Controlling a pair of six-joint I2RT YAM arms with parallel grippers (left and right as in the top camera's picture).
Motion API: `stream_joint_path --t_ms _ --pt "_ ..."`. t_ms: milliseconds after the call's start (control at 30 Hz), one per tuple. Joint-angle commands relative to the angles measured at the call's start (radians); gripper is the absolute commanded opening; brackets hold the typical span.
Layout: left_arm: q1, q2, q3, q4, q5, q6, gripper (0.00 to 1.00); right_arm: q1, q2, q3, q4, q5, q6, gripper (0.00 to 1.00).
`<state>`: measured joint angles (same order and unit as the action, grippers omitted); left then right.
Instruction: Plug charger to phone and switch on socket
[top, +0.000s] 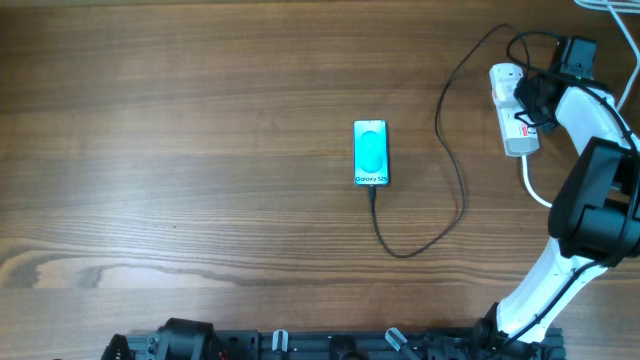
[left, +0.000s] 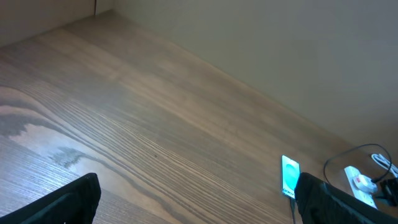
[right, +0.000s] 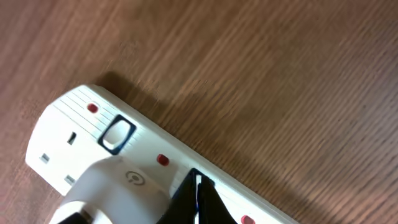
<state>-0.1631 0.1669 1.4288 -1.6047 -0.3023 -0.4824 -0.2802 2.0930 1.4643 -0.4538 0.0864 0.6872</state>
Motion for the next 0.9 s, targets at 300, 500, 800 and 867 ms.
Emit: stream_joint_path --t_ms 300,500,800,867 --pt "-0.003 -0.008 -0.003 0.003 -0.014 0.007 1.00 0.087 0.064 0.014 0.004 0.037 -0.034 0.05" --pt "-0.003 -0.008 -0.003 0.003 -0.014 0.007 1.00 0.092 0.064 0.014 -0.052 -0.059 -0.034 0.04" --pt "-0.003 -0.012 -0.003 0.003 -0.013 0.007 1.00 0.106 -0.117 0.015 -0.236 -0.075 -0.122 0.05" --pt "-0.003 -0.023 -0.003 0.007 -0.013 0.007 1.00 0.106 -0.194 0.015 -0.270 -0.076 -0.122 0.05"
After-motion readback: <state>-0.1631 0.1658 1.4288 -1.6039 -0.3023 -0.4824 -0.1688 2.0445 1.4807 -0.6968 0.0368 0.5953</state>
